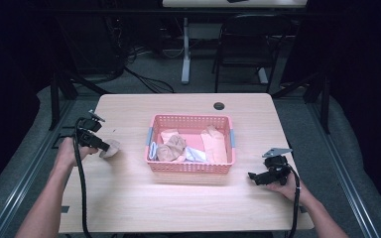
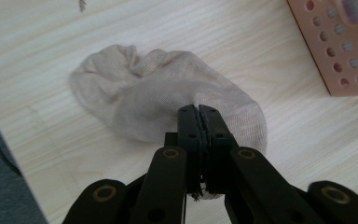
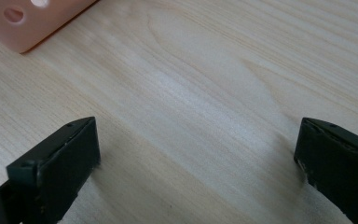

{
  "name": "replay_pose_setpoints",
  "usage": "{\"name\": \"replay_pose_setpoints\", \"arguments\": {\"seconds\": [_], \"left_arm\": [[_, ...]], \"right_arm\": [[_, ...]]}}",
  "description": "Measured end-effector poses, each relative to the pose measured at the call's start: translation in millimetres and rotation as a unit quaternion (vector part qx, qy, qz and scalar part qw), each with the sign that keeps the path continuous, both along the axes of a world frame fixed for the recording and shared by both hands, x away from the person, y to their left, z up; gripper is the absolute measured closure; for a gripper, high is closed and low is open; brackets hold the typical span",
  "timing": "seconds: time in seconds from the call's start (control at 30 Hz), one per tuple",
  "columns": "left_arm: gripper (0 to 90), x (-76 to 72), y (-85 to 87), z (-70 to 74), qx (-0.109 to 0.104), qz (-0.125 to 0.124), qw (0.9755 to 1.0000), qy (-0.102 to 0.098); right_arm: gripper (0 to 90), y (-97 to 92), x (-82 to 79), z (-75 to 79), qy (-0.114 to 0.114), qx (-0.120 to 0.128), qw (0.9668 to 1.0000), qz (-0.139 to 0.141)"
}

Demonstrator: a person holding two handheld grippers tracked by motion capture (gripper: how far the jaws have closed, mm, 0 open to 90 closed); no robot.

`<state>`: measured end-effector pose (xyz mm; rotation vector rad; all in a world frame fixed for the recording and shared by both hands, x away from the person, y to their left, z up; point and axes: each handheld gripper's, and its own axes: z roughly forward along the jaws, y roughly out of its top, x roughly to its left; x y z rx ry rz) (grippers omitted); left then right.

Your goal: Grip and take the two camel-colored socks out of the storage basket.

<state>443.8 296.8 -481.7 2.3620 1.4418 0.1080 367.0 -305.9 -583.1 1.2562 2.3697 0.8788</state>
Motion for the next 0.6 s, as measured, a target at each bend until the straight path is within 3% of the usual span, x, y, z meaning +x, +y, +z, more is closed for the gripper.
{"name": "replay_pose_setpoints", "arguments": {"seconds": [0.07,0.3,0.5,0.6], "left_arm": [[87.7,-0.1,-1.9,-3.8,0.003,-0.003,1.0000,-0.006],[87.4,0.9,-6.4,-30.2,0.008,0.002,0.9999,0.009],[87.2,1.4,-8.7,-41.5,0.018,0.000,0.9998,0.008],[82.9,0.8,-7.5,-45.6,0.012,0.009,0.9999,0.008]], "right_arm": [[0.0,0.0,0.0,0.0,0.000,0.000,1.0000,0.000],[0.0,0.0,-0.1,0.0,0.000,0.000,1.0000,0.000],[0.0,0.0,-0.1,0.0,0.000,0.000,1.0000,-0.001],[0.0,0.0,-0.1,0.0,0.000,0.000,1.0000,-0.001]]}}
